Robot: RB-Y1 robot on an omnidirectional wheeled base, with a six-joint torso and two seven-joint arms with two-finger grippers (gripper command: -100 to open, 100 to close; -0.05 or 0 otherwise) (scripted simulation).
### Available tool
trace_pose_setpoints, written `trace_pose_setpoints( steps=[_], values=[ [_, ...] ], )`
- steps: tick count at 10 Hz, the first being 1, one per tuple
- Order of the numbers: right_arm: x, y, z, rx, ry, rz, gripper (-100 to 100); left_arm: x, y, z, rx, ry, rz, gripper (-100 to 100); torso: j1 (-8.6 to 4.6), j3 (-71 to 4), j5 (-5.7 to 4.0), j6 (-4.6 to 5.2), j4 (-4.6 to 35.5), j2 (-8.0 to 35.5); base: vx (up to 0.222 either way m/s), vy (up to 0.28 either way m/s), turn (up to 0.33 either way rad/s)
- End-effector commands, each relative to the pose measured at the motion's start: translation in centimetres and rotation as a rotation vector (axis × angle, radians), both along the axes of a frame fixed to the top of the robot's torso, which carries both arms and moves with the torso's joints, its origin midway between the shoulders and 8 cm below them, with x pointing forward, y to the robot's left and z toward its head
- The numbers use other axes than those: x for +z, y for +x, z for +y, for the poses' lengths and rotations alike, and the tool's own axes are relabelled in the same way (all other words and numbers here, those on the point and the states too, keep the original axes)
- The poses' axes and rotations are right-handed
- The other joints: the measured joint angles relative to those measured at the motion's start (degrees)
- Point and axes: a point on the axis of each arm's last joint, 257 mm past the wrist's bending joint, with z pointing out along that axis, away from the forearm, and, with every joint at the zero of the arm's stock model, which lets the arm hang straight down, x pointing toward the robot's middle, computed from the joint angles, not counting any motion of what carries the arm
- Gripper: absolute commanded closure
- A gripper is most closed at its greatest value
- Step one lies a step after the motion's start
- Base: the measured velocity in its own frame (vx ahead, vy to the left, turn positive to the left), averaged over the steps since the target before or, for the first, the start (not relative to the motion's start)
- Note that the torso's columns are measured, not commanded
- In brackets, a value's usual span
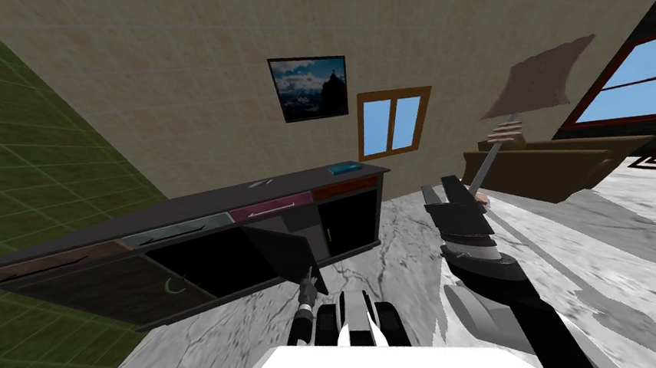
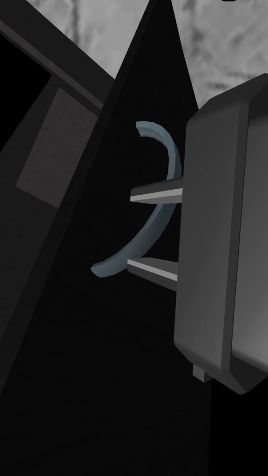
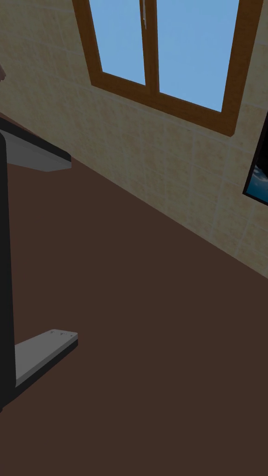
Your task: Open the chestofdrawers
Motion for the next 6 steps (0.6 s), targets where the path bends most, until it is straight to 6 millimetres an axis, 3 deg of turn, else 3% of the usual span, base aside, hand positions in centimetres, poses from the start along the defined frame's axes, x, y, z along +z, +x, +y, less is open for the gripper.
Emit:
trace_pose_setpoints(
  steps=[1, 5, 6],
  values=[
    [0.0, 0.0, 0.0, 0.000, 0.000, 0.000, 0, -0.2, -0.3, -1.2, -0.059, 0.011, 0.007, 100, 0.08, 0.1, -0.04, -0.09, 0.0, 0.1, -0.223, 0.221, -0.158],
    [0.0, 0.0, 0.0, 0.000, 0.000, 0.000, 0, -0.3, -0.8, -4.3, -0.160, 0.012, 0.014, 100, 0.01, 0.0, 0.10, 0.04, 0.0, 0.0, -0.245, 0.227, -0.146],
    [0.0, 0.0, 0.0, 0.000, 0.000, 0.000, 0, 0.0, -0.4, -4.4, -0.152, 0.006, 0.004, 100, 0.08, 0.1, 0.12, 0.01, 0.0, 0.1, -0.138, 0.114, -0.040]
  ],
)
